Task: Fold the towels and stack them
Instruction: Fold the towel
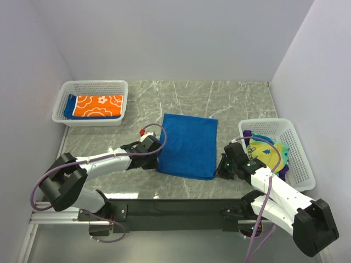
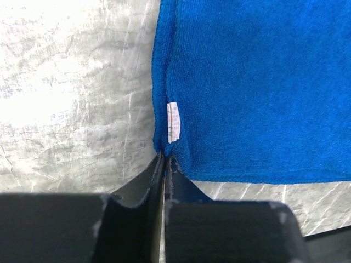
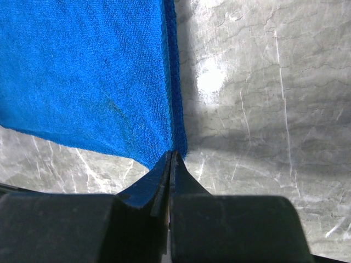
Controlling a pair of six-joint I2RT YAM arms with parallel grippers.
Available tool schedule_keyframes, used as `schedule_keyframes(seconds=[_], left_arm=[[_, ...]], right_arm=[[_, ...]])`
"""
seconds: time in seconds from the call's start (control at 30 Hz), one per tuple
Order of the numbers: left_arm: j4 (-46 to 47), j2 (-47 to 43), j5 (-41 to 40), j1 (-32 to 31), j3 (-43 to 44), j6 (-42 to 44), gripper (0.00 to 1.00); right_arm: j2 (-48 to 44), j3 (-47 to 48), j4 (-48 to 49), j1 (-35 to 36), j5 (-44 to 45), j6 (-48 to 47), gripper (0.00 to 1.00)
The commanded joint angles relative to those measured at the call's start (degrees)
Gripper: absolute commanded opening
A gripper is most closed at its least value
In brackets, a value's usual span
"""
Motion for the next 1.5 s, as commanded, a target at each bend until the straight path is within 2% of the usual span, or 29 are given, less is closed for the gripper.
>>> schedule_keyframes(seconds=[0.0,0.17,0.3,0.63,0.87,1.03,1.07,1.47], left_arm=[[-0.33,-0.20,-1.68,-0.32,2.57,-0.30,0.06],[-2.70,-0.64,-2.91,-0.32,3.45,-0.39,0.04],[-2.62,-0.64,-2.22,-0.41,3.01,-0.74,0.17],[-0.69,0.76,-0.81,-0.49,3.19,-0.65,0.25],[-0.25,2.35,-0.45,-0.58,2.92,-0.83,0.23],[-0.95,2.09,-0.89,-0.58,3.36,-0.83,0.07],[-1.73,1.56,-1.15,-0.67,3.71,-0.83,0.01],[-11.14,-5.99,-2.92,-0.58,7.32,-1.88,0.01]], right_arm=[[-0.77,0.37,0.32,-0.18,0.35,-0.96,0.00],[-0.59,0.81,-0.04,-0.18,0.36,-1.49,0.00],[-0.50,0.73,0.49,-0.18,0.09,-1.40,0.00],[-0.68,-0.06,0.93,-0.18,-0.17,-1.14,0.00],[-0.59,-0.24,1.02,-0.18,-0.08,-1.14,0.00],[-0.24,0.20,0.76,-0.18,0.00,-1.22,0.00],[-0.41,0.72,0.58,-0.18,0.00,-1.48,0.00],[-3.84,7.23,-8.03,-0.09,-0.44,-3.16,0.00]])
